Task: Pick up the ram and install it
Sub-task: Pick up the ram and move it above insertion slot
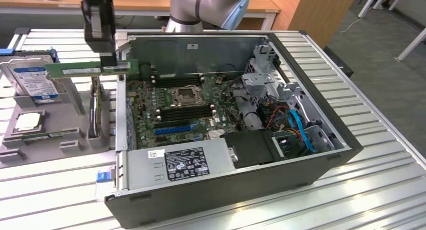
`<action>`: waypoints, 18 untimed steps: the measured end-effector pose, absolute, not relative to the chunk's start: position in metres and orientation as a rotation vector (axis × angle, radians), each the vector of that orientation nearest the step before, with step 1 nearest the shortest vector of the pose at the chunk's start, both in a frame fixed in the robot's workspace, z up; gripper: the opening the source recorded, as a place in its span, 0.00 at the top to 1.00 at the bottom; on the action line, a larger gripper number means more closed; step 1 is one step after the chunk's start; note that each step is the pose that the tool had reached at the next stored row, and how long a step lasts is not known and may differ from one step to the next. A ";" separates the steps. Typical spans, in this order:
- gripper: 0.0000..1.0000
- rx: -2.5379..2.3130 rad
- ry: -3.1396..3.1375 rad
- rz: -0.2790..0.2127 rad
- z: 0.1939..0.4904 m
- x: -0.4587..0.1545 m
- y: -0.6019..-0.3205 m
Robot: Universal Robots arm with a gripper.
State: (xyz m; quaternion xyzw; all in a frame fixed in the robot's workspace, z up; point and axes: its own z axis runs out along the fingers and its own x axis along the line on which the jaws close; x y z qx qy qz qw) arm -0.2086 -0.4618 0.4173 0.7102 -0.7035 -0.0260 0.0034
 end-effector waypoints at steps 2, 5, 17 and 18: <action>0.89 2.226 -2.205 -0.082 0.417 -0.204 -0.462; 0.89 2.226 -2.205 -0.082 0.417 -0.196 -0.462; 0.89 2.226 -2.205 -0.082 0.417 -0.165 -0.462; 0.89 2.226 -2.205 -0.082 0.417 -0.163 -0.462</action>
